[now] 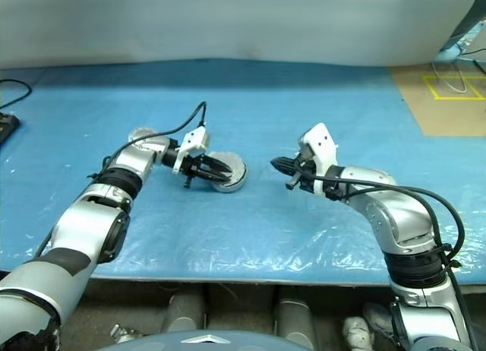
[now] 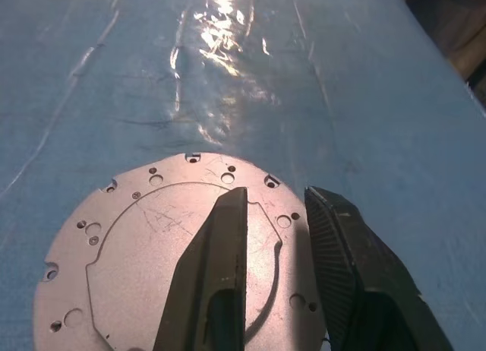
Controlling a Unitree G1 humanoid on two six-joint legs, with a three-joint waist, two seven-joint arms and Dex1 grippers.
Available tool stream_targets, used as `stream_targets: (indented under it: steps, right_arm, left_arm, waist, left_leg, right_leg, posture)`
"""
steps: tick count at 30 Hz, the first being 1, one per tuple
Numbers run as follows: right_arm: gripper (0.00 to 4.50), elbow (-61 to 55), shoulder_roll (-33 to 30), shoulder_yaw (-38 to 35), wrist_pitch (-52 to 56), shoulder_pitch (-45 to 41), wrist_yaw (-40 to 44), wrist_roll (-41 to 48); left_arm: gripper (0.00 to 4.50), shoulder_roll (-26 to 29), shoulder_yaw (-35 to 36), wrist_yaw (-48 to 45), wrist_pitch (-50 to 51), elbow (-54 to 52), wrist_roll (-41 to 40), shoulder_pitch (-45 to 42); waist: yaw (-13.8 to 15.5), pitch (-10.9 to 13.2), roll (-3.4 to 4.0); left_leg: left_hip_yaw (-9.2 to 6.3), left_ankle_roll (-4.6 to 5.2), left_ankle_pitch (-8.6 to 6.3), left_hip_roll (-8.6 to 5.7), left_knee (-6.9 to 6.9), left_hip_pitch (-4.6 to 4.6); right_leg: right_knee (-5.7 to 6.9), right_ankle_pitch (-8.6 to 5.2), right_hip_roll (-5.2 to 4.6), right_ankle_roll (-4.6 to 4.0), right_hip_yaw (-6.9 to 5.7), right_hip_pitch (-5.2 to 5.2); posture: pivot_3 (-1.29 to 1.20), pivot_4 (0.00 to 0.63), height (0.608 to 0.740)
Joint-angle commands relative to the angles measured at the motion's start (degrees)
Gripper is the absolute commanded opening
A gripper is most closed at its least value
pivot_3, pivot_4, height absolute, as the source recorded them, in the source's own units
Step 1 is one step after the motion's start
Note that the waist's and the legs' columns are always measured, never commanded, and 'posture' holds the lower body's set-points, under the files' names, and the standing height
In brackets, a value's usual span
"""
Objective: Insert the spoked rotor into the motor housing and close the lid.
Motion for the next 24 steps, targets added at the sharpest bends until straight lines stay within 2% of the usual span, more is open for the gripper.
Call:
stream_targets:
  steps: [1,6,11,17,24]
  right_arm:
    - [0.0,-0.56,0.66,-0.8,-1.63,-1.59,0.07,0.45]
    - [0.0,-1.01,1.37,-1.23,-2.09,-1.22,0.53,1.2]
    - [0.0,-1.38,1.89,-0.94,-2.58,0.0,0.88,1.32]
    - [0.0,-1.48,1.13,-0.84,-3.45,2.37,1.95,0.88]
    - [0.0,-0.88,0.79,-0.61,-3.55,2.36,2.52,0.64]
  left_arm:
    - [1.24,2.53,6.26,-0.61,7.18,-8.56,-7.99,-3.07]
    - [1.24,6.01,9.94,0.62,22.09,-26.78,-16.34,1.16]
    - [1.24,9.64,10.25,5.27,27.82,-38.45,-17.94,11.3]
    - [1.24,12.31,11.01,9.92,30.86,-44.07,-19.34,20.57]
    - [1.24,13.85,10.75,12.28,33.35,-47.72,-21.74,23.36]
  waist:
    - [0.04,0.0,-0.01]
    - [-0.1,0.02,0.01]
    - [-0.5,-0.01,0.07]
    - [-0.3,0.0,0.07]
    - [-0.44,-0.01,0.08]
  left_leg:
    - [0.0,0.0,0.0,0.01,0.0,-0.01]
    - [0.01,-0.01,-0.01,0.02,-0.13,-0.09]
    - [0.07,-0.01,-0.01,0.05,-0.28,-0.05]
    - [0.07,-0.01,-0.01,0.16,-0.21,-0.11]
    - [0.07,-0.01,-0.01,0.17,-0.12,-0.08]
  right_leg:
    - [0.0,0.0,0.0,0.0,-0.01,0.0]
    - [-0.08,0.0,0.02,-0.01,-0.03,-0.08]
    - [-0.19,-0.02,0.05,-0.03,-0.02,-0.08]
    - [-0.17,-0.05,0.13,-0.08,-0.09,-0.11]
    - [-0.11,-0.05,0.13,-0.09,-0.05,-0.11]
  posture:
    - [0.0,0.15,0.74]
    - [0.0,0.15,0.74]
    - [0.0,0.15,0.74]
    - [0.0,0.15,0.74]
    - [0.0,0.15,0.74]
